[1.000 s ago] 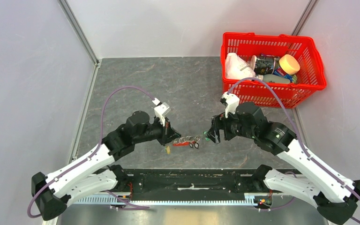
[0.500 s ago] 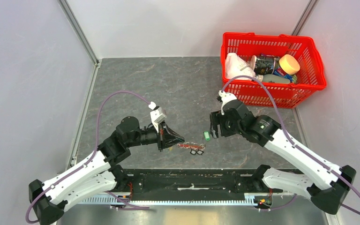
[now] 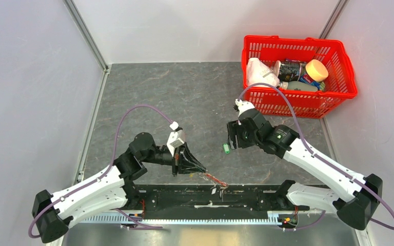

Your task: Put the keys on the keyring

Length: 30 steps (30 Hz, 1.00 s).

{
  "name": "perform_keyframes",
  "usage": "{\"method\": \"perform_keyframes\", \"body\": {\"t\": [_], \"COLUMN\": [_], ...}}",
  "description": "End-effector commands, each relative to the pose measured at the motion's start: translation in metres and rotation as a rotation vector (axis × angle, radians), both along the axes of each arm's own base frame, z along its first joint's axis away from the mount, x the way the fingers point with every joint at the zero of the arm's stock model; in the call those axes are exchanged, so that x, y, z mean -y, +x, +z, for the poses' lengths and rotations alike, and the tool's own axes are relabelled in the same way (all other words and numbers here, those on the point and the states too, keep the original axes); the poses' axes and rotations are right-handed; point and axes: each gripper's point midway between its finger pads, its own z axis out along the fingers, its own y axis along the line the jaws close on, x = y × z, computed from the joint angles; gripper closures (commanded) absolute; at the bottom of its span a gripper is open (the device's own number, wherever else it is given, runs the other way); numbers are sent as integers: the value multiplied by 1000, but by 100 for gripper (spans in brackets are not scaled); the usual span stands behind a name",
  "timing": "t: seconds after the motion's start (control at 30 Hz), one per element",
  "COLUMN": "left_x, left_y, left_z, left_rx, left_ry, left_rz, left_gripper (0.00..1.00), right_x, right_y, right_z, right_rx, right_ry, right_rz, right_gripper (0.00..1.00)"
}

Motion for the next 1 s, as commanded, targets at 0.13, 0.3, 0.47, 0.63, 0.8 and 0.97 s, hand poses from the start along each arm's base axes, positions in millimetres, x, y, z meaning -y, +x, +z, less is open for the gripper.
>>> {"method": "perform_keyframes", "body": {"t": [0.13, 0.3, 0.47, 0.63, 0.8, 0.97], "left_x": [1, -6, -12, -18, -23, -25], "left_y": [4, 10, 9, 6, 4, 4], "left_z": [23, 30, 35, 39, 43, 43], "left_rx": [79, 96, 98, 97, 102, 100], "left_ry": [-70, -102, -112, -121, -130, -137], "left_rz": [30, 103, 128, 137, 147, 159], "left_gripper": [98, 98, 98, 98, 98, 98], "right_x": [-18, -38, -49, -54, -53, -49], "right_y": [5, 12, 26, 36, 37, 43], "right_z": [10, -10, -29, -51, -77, -94], "right_rx": [53, 54, 54, 37, 20, 32], "right_ry": [62, 92, 71, 16, -50, -106], "right_rz": [93, 155, 159, 180, 228, 251], "right_gripper": [26, 25, 27, 34, 34, 37]}}
